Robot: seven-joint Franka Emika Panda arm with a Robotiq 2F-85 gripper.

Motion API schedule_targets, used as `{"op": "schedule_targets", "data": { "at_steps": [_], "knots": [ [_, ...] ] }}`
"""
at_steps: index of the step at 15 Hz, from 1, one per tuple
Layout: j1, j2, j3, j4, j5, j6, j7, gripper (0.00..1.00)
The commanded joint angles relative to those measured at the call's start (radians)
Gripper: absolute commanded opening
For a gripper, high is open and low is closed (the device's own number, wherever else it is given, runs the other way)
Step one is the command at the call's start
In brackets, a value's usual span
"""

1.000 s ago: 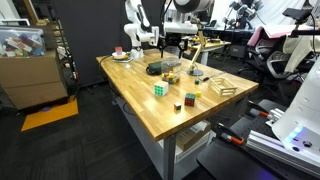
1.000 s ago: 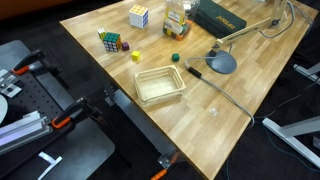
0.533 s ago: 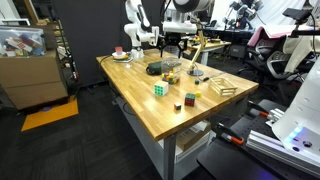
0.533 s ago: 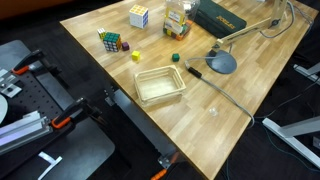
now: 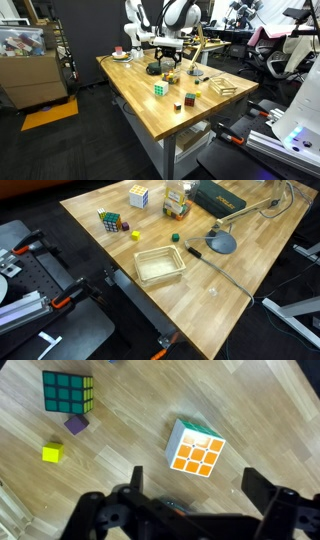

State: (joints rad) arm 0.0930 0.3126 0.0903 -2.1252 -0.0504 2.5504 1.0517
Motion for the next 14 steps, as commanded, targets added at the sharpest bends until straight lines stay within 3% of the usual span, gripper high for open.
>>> {"op": "schedule_targets", "data": {
  "at_steps": [1, 14],
  "knots": [
    [0.060, 0.106, -0.072, 0.117, 0.033, -0.009, 0.131, 1.00],
    [0.072, 0.160, -0.083, 0.149, 0.044, -0.007, 0.095, 1.00]
  ]
}}
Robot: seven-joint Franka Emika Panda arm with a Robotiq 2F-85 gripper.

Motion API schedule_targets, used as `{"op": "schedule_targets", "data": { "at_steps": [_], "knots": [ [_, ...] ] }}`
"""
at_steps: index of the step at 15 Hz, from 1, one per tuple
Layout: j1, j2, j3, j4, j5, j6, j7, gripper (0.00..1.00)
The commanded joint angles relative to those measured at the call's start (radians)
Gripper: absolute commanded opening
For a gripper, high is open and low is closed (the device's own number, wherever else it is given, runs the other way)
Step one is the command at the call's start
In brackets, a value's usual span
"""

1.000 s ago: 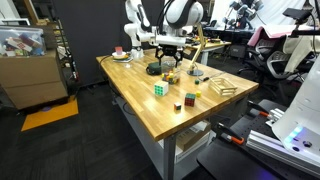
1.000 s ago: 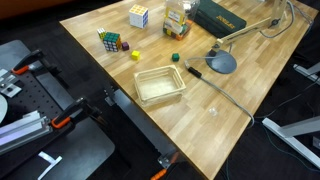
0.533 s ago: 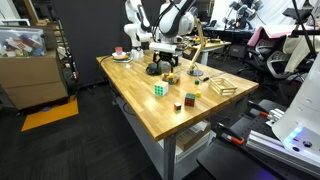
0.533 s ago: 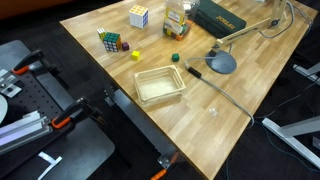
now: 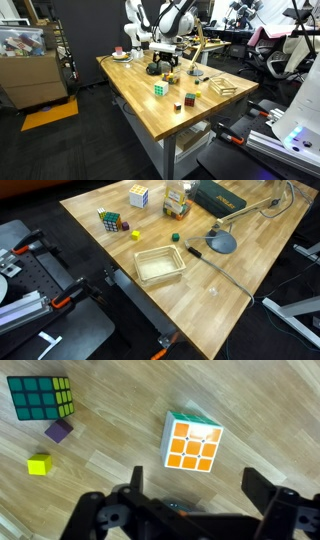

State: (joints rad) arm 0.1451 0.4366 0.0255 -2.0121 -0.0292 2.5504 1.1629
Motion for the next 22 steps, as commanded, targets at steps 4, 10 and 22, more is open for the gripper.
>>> {"op": "schedule_targets", "data": {
  "at_steps": [4, 10, 22],
  "knots": [
    [0.023, 0.128, -0.013, 0.097, 0.065, -0.021, -0.021, 1.00],
    [0.015, 0.279, -0.004, 0.262, 0.136, -0.063, -0.048, 1.00],
    [0.023, 0.320, -0.029, 0.360, 0.135, -0.203, -0.045, 1.00]
  ]
}}
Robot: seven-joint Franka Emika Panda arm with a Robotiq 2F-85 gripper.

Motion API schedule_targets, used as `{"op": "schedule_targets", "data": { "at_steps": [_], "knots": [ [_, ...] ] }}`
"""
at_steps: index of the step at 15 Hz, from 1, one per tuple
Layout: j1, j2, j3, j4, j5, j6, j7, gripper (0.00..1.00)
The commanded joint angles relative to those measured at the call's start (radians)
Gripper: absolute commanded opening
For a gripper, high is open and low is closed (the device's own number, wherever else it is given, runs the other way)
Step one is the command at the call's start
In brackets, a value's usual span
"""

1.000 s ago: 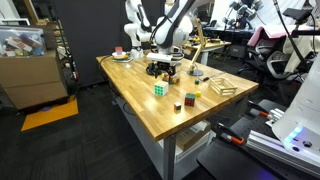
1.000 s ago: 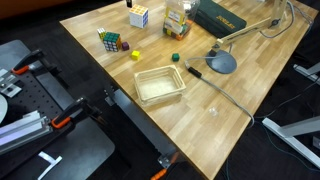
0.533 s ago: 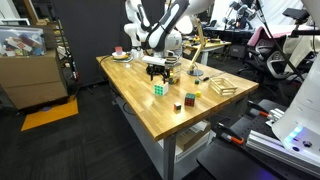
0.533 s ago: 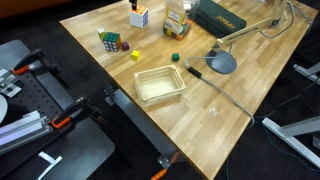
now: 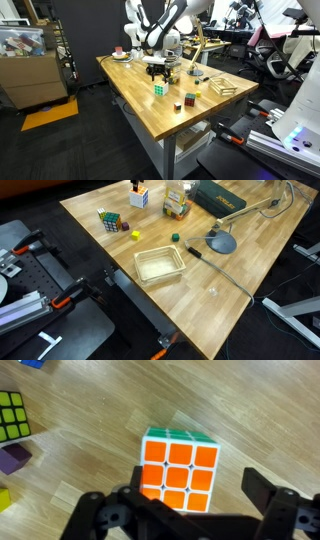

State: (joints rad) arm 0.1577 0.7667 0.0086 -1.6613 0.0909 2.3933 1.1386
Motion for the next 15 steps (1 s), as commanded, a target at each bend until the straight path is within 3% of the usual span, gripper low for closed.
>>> {"op": "schedule_targets", "data": {
  "at_steps": [1, 9, 10, 11, 14, 15],
  "knots": [
    [0.010, -0.009, -0.009, 0.007, 0.017, -0.051, -0.021, 1.00],
    [0.001, 0.034, -0.004, 0.008, 0.032, -0.090, -0.025, 1.00],
    [0.001, 0.042, -0.005, 0.013, 0.032, -0.087, -0.025, 0.75],
    [0.002, 0.048, -0.006, 0.018, 0.032, -0.079, -0.023, 0.74],
    [0.004, 0.046, -0.010, 0.031, 0.027, -0.074, -0.024, 0.55],
    [0.007, 0.040, -0.013, 0.031, 0.021, -0.070, -0.025, 0.54]
  ]
}}
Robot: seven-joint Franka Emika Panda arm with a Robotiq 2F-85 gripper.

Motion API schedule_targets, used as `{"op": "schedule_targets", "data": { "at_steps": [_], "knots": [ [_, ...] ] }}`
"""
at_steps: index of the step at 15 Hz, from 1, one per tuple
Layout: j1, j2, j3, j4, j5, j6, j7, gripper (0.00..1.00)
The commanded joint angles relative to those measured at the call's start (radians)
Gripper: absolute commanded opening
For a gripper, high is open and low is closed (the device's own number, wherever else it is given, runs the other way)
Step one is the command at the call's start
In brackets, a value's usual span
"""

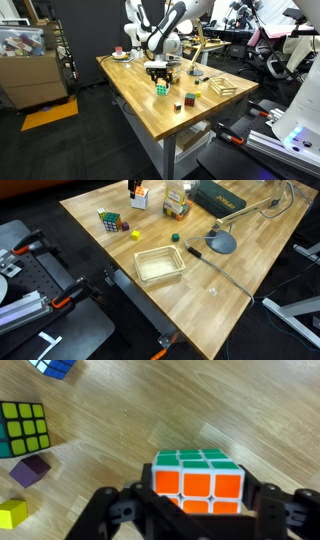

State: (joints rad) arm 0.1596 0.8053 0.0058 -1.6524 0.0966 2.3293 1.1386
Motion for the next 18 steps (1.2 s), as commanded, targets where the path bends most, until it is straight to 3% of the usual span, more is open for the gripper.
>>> {"op": "schedule_targets", "data": {
  "at_steps": [1, 7, 13, 18],
  "knots": [
    [0.010, -0.005, -0.014, 0.019, 0.009, 0.000, -0.025, 0.54],
    [0.037, -0.140, -0.046, -0.122, -0.015, 0.101, 0.014, 0.54],
    [0.077, -0.327, -0.144, -0.424, -0.072, 0.192, 0.196, 0.54],
    [0.075, -0.417, -0.198, -0.584, -0.150, 0.308, 0.358, 0.54]
  ]
}}
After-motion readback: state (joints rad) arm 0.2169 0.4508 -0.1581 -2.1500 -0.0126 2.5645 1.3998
